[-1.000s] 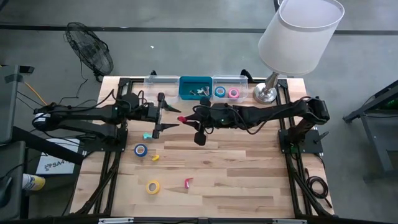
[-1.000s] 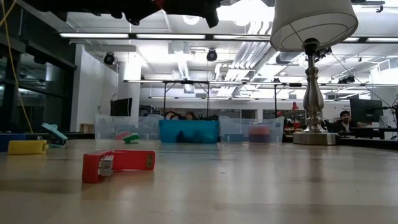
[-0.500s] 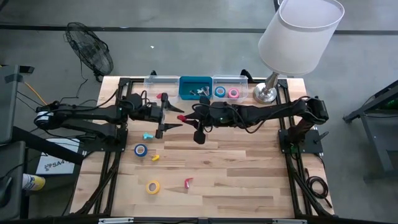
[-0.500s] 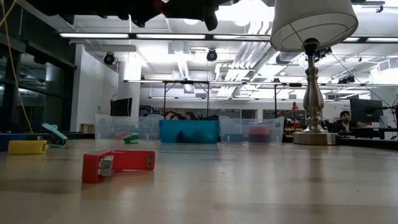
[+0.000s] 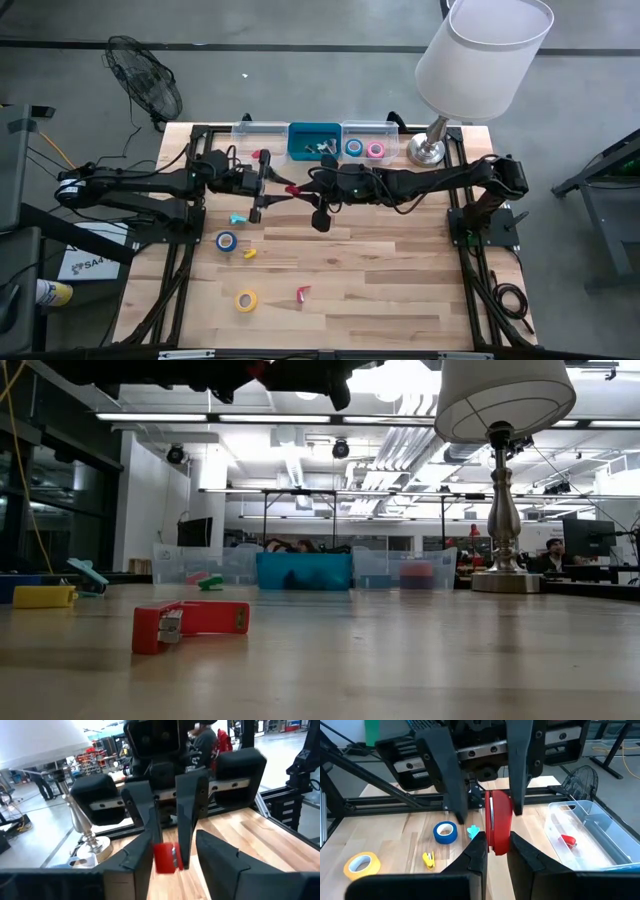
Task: Pick and place Stapler, Stapler remover, tape
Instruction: Put the top red stapler into the left transparent bin
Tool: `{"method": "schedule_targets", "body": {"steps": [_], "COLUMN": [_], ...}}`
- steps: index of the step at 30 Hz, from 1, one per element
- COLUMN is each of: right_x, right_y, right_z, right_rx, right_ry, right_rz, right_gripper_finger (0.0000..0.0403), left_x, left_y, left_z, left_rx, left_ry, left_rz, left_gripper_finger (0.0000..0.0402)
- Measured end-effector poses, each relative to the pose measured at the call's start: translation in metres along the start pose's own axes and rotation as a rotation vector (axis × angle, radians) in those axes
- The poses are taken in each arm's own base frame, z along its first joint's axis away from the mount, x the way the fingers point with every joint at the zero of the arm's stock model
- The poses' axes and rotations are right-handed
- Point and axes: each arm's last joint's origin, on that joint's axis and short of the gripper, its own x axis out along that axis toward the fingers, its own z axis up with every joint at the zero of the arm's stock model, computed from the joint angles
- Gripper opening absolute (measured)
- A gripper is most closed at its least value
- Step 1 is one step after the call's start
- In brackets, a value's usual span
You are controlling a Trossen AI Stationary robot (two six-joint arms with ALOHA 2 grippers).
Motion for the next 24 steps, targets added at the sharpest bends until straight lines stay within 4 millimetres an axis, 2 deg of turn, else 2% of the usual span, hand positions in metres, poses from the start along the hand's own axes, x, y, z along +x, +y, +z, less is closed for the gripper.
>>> {"method": "schedule_targets", "body": {"steps": [5,24], "right_x": [0.0,-0.0001], "right_y": [0.0002,0.0011], "right_z": [0.0,0.0037], "right_rx": [0.0,0.005], "right_ry": [0.0,-0.037], "right_rz": [0.007,0.035], "right_gripper_finger": [0.0041,0.0041], "left_x": [0.0,-0.0001], "left_y": [0.0001,-0.0001], "left_z": [-0.0001,0.0008], "left_rx": [0.0,-0.013], "left_ry": [0.001,-0.01], "left_rz": [0.0,-0.01], "left_gripper_finger": [0.0128,0.0126]}}
